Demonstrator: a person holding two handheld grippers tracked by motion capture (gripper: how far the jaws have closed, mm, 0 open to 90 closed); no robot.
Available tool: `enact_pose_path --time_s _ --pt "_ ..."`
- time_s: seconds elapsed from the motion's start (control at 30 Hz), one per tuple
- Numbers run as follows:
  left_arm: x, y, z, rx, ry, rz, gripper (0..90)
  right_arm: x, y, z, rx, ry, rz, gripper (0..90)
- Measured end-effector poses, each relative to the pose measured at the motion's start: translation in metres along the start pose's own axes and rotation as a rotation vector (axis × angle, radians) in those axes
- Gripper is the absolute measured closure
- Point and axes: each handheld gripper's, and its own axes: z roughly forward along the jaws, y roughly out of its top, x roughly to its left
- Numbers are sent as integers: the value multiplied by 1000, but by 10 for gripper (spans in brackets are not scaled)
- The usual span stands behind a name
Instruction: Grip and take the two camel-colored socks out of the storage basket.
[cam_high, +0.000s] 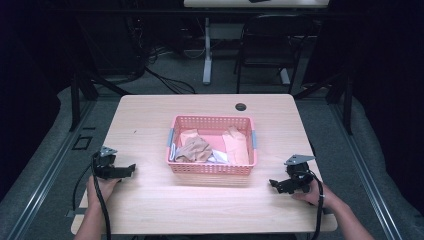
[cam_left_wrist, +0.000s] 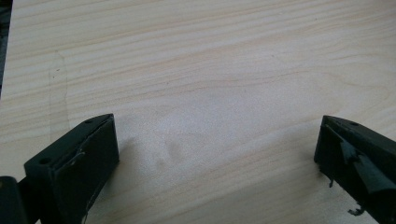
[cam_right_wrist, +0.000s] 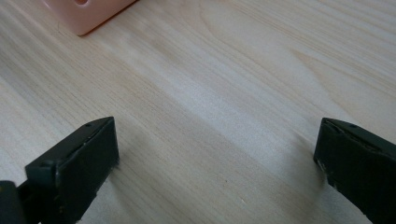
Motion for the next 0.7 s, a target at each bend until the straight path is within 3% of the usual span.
enact_pose_path --time_s 0.4,0.7 --pt "-1 1 0 7 5 -3 0 0 0 0 2 1 -6 0" --pt "-2 4 0 39 11 1 2 0 0 0 5 0 -5 0"
